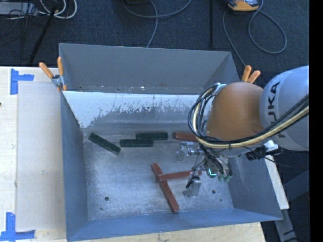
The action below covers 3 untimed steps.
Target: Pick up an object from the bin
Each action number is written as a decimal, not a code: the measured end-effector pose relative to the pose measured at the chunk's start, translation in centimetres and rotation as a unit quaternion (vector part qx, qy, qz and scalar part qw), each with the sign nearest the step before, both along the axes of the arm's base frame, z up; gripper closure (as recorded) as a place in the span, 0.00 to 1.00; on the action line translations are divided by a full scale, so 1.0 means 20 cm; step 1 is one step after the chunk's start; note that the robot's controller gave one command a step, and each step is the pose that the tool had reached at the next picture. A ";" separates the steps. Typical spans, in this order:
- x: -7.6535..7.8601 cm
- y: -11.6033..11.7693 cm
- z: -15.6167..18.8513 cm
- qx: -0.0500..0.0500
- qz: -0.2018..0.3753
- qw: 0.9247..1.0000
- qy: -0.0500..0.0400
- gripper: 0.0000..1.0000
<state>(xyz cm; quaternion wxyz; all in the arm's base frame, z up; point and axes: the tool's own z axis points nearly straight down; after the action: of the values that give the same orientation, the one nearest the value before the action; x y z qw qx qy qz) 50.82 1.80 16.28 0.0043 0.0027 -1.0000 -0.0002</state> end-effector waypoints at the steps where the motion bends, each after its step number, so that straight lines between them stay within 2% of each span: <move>1: -0.09 0.17 -0.48 0.000 -0.083 0.997 0.000 0.00; 3: -0.09 0.17 -0.48 0.000 -0.084 0.996 -0.003 0.00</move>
Offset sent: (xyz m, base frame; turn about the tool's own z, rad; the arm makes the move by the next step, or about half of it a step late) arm -0.0161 0.0330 -0.0928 0.1672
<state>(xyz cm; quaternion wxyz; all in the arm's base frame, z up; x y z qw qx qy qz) 48.96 5.19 6.59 0.0009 -0.0817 -0.9967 -0.0002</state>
